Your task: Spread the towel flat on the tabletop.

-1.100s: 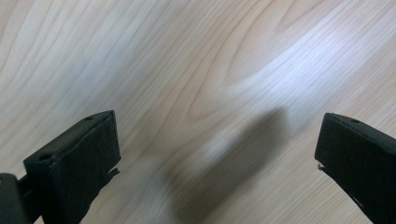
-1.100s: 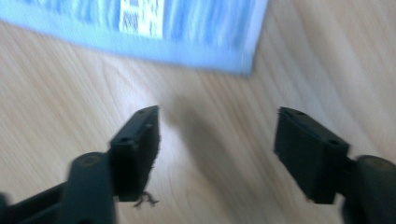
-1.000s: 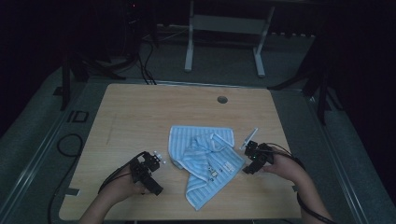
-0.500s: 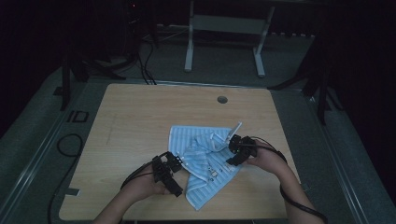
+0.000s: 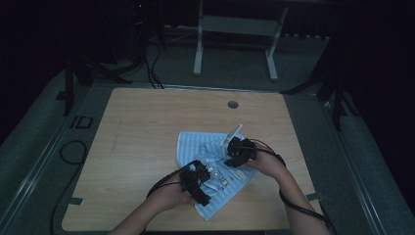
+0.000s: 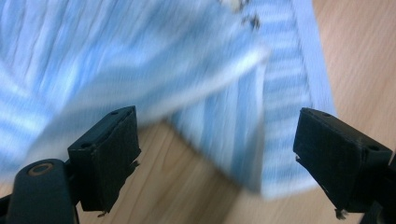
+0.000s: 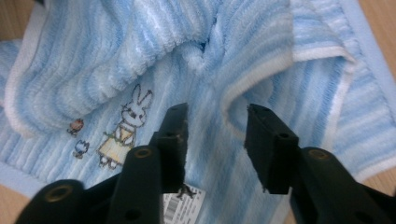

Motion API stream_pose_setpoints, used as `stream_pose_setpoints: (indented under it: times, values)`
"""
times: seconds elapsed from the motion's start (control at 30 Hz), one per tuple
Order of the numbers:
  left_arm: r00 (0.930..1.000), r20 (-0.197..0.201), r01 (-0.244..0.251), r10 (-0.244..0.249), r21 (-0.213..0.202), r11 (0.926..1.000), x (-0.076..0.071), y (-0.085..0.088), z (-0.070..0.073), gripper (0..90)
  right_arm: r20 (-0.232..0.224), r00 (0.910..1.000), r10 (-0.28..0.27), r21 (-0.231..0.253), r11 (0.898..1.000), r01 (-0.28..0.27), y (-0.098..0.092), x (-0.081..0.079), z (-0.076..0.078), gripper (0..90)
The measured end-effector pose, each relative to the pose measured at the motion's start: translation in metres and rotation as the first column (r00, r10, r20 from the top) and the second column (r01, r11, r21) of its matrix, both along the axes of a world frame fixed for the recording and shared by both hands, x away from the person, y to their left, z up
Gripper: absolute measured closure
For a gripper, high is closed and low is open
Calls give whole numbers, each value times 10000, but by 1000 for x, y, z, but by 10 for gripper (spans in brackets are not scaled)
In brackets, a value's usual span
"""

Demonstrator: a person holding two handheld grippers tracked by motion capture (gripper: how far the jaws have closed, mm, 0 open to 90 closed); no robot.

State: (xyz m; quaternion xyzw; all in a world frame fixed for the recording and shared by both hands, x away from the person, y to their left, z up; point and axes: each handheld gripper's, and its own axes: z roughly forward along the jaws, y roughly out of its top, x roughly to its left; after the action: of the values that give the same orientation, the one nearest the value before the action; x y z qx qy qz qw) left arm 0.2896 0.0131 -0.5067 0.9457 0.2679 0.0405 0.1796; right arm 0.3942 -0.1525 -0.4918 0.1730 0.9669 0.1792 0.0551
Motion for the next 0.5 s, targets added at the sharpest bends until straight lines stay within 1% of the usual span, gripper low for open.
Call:
stream_pose_setpoints:
  times: [0.07,0.1,0.13,0.2,0.23,0.27,0.3,0.33,0.4,0.43,0.5]
  values:
    - [9999,172,-4,5,-30,10000,0,-7,-3,144,6,10000,10,-69,10000,-10,1,1,-3,667]
    - [9997,218,57,-56,-42,10000,1,-10,-4,144,68,10000,35,-116,9999,-34,2,1,-4,713]
    - [9995,294,72,-71,-29,10000,1,-13,-5,144,177,9998,37,-187,9998,-34,2,1,-5,780]
    - [9992,394,112,-116,85,9999,2,-18,-9,144,148,9999,40,-145,9999,-38,1,2,-5,849]
    - [9987,508,69,-76,146,9999,3,-20,-11,150,160,9999,41,-142,9999,-39,0,2,-6,871]
    - [9980,627,55,-73,287,9996,4,-21,-13,176,149,9999,65,-123,9999,-63,-1,2,-6,878]
    - [9973,725,65,-88,313,9995,5,-22,-14,221,146,9999,65,-108,9999,-63,-1,2,-6,882]
    - [9970,772,-14,-1,203,9998,6,-22,-14,269,155,9999,60,-77,10000,-58,-2,1,-6,884]
    - [9961,869,-168,162,55,9998,8,-21,-13,396,135,9999,8,-70,10000,-7,-3,1,-7,884]
    - [9952,945,-272,271,-1,9996,8,-19,-12,475,160,9999,13,-52,10000,-12,-4,1,-7,885]
    - [9928,1102,-438,463,-254,9987,9,-15,-8,613,194,9998,-39,9,10000,39,-5,0,-6,887]
